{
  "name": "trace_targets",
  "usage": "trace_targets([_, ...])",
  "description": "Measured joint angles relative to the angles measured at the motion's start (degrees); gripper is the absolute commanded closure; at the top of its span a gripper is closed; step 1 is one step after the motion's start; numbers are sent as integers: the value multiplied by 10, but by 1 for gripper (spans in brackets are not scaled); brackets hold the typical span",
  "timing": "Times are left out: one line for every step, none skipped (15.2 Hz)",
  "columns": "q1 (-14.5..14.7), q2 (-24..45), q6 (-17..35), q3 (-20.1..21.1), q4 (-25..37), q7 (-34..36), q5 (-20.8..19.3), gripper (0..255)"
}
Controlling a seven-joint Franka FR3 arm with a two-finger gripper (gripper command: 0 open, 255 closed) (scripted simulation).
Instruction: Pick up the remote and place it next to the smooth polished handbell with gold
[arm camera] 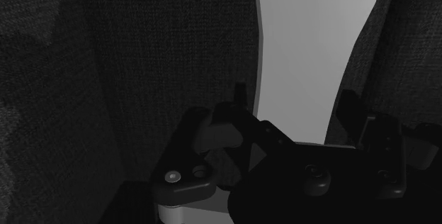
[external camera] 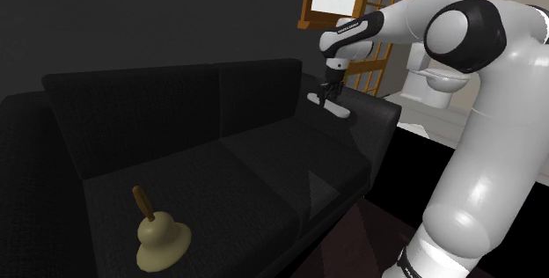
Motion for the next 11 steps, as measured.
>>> trace_targets([9, -7, 2, 6, -8, 15, -4, 255])
trace_targets([18, -19, 7, 12, -24, 33, -10, 255])
trace_targets([25, -27, 10, 17, -34, 45, -13, 255])
trace_targets([32, -35, 14, 24, -46, 61, -17, 255])
trace_targets([39, -36, 13, 30, -46, 74, -19, 255])
trace_targets([46, -43, 12, 36, -50, 88, -22, 255])
trace_targets([53, -49, 15, 42, -59, 103, -25, 255])
trace_targets([60, -52, 14, 49, -62, 117, -27, 255])
trace_targets([68, -57, 16, 56, -68, 133, -29, 255])
trace_targets([76, -57, 21, 63, -73, 149, -30, 255])
trace_targets([82, -60, 20, 70, -76, 163, -32, 255])
